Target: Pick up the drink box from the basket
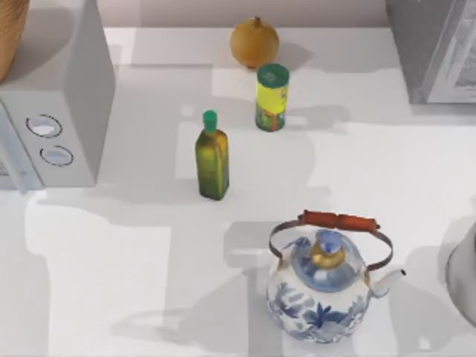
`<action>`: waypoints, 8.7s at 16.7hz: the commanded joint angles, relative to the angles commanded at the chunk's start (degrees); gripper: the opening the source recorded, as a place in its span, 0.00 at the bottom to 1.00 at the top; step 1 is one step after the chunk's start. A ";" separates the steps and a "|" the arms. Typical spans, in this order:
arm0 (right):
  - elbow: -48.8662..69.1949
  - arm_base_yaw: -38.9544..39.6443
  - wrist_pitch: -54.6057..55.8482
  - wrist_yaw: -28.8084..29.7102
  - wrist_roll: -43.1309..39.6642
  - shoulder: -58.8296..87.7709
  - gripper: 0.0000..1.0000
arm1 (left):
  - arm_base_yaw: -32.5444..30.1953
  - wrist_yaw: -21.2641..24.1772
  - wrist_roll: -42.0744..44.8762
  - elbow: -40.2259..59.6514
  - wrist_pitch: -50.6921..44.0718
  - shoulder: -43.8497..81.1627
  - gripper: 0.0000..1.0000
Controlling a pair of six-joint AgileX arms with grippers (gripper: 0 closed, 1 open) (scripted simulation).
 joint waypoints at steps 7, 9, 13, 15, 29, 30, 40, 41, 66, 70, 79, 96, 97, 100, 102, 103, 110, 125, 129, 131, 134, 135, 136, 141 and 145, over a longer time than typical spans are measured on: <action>0.00 0.00 0.00 0.00 0.00 0.00 1.00 | -0.95 -0.88 0.00 3.50 1.10 4.58 1.00; 0.00 0.00 0.00 0.00 0.00 0.00 1.00 | -0.95 -0.88 0.00 3.50 1.10 4.58 1.00; 0.00 0.00 0.00 0.00 0.00 0.00 1.00 | -0.95 -0.88 0.00 3.50 1.10 4.58 0.70; 0.00 0.00 0.00 0.00 0.00 0.00 1.00 | -0.95 -0.88 0.00 3.50 1.10 4.58 0.55; 0.00 0.00 0.00 0.00 0.00 0.00 1.00 | -0.95 -0.88 0.00 3.50 1.10 4.58 0.00; 0.00 0.00 0.00 0.00 0.00 0.00 1.00 | -0.95 -0.88 0.00 3.50 1.10 4.58 0.00; 0.00 0.00 0.00 0.00 0.00 0.00 1.00 | -1.89 -6.02 -1.34 22.12 -3.15 2.33 0.00; 0.00 0.00 0.00 0.00 0.00 0.00 1.00 | -1.89 -6.36 -1.35 25.11 -5.02 2.35 0.00; 0.00 0.00 0.00 0.00 0.00 0.00 1.00 | -4.52 -5.14 -0.44 16.56 -31.69 -16.52 0.00; 0.00 0.00 0.00 0.00 0.00 0.00 1.00 | -7.05 -7.94 -0.62 -4.83 -30.05 -35.81 0.00; 0.00 0.00 0.00 0.00 0.00 0.00 1.00 | -12.10 -13.61 -0.86 -46.86 -27.66 -74.99 0.00; 0.00 0.00 0.00 0.00 0.00 0.00 1.00 | -14.73 -5.57 6.69 -41.76 -35.57 -63.27 0.00; 0.00 0.00 0.00 0.00 0.00 0.00 1.00 | -15.18 -3.72 8.28 -39.44 -37.05 -59.99 0.00; 0.00 0.00 0.00 0.00 0.00 0.00 1.00 | -16.60 2.13 13.28 -32.11 -41.68 -49.60 0.00; 0.00 0.00 0.00 0.00 0.00 0.00 1.00 | -17.51 5.93 16.52 -27.39 -44.75 -42.80 0.00; 0.00 0.00 0.00 0.00 0.00 0.00 1.00 | -17.93 7.72 18.03 -25.19 -46.21 -39.58 0.00; 0.00 0.00 0.00 0.00 0.00 0.00 1.00 | -19.95 16.09 24.98 -15.08 -53.18 -24.24 0.00; 0.00 0.00 0.00 0.00 0.00 0.00 1.00 | -25.21 12.71 21.28 -19.57 -37.01 -13.82 0.00; 0.00 0.00 0.00 0.00 0.00 0.00 1.00 | -26.83 11.67 20.17 -20.93 -32.26 -11.09 0.00; 0.00 0.00 0.00 0.00 0.00 0.00 1.00 | -26.83 11.67 20.17 -20.93 -32.25 -11.09 0.00; 0.00 0.00 0.00 0.00 0.00 0.00 1.00 | -26.83 11.67 20.17 -20.93 -32.25 -11.09 0.15; 0.00 0.00 0.00 0.00 0.00 0.00 1.00 | -26.83 11.67 20.17 -20.93 -32.25 -11.09 0.23; 0.00 0.00 0.00 0.00 0.00 0.00 1.00 | -26.83 11.67 20.17 -20.93 -32.25 -11.09 0.30; 0.00 0.00 0.00 0.00 0.00 0.00 1.00 | -26.83 11.67 20.17 -20.93 -32.25 -11.09 0.68; 0.00 0.00 0.00 0.00 0.00 0.00 1.00 | -26.83 11.67 20.17 -20.93 -32.25 -11.09 0.98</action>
